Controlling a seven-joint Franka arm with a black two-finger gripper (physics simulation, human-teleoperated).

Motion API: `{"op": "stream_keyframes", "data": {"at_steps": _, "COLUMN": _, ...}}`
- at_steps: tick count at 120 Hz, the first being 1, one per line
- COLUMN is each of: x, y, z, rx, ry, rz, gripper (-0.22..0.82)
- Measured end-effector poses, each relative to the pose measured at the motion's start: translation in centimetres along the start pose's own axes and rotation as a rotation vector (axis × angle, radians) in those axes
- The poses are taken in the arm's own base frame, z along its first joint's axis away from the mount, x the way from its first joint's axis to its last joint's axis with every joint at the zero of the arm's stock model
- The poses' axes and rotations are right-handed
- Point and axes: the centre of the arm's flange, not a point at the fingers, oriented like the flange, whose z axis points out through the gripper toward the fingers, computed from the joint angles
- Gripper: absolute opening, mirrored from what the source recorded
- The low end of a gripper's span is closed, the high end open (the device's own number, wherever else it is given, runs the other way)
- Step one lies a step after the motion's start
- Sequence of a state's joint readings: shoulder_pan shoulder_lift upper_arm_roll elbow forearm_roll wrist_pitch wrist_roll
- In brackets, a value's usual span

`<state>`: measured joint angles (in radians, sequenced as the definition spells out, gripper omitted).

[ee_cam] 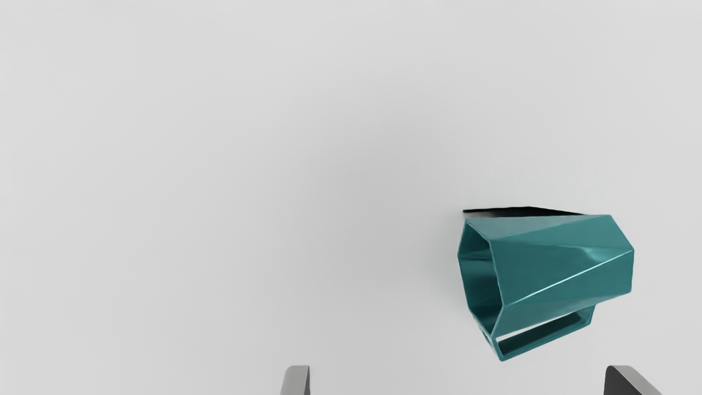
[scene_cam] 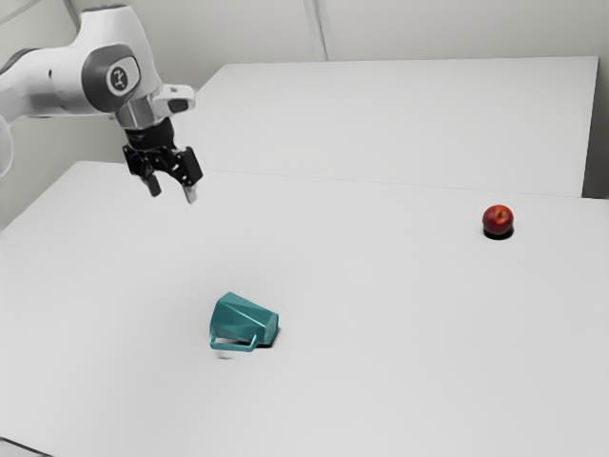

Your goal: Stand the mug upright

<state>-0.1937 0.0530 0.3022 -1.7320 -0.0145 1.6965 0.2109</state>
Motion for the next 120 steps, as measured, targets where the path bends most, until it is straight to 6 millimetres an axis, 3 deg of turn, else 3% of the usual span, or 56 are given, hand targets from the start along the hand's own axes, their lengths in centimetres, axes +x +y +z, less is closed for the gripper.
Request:
{"op": "stream_keyframes", "data": {"at_steps": 17, "x": -0.3, "y": -1.3, "z": -0.7, "rx": 0.006, "ry": 0.081, "rz": 0.013, "gripper": 0.58}}
{"op": "stream_keyframes", "data": {"at_steps": 37, "x": -4.4, "y": -0.8, "z": 0.7, "rx": -0.018, "ry": 0.179, "rz": 0.053, "gripper": 0.58}}
{"op": "stream_keyframes", "data": {"at_steps": 50, "x": -8.1, "y": -2.5, "z": 3.5, "rx": -0.041, "ry": 0.254, "rz": 0.021, "gripper": 0.58}}
{"op": "stream_keyframes", "data": {"at_steps": 59, "x": -9.5, "y": -3.5, "z": 4.6, "rx": -0.093, "ry": 0.324, "rz": -0.011, "gripper": 0.58}}
{"op": "stream_keyframes", "data": {"at_steps": 73, "x": -10.2, "y": -4.2, "z": 6.9, "rx": -0.234, "ry": 0.424, "rz": -0.052, "gripper": 0.58}}
{"op": "stream_keyframes", "data": {"at_steps": 90, "x": -10.9, "y": -4.7, "z": 11.7, "rx": -0.458, "ry": 0.535, "rz": -0.119, "gripper": 0.58}}
{"op": "stream_keyframes", "data": {"at_steps": 120, "x": -11.2, "y": -4.5, "z": 16.4, "rx": -0.495, "ry": 0.625, "rz": -0.005, "gripper": 0.58}}
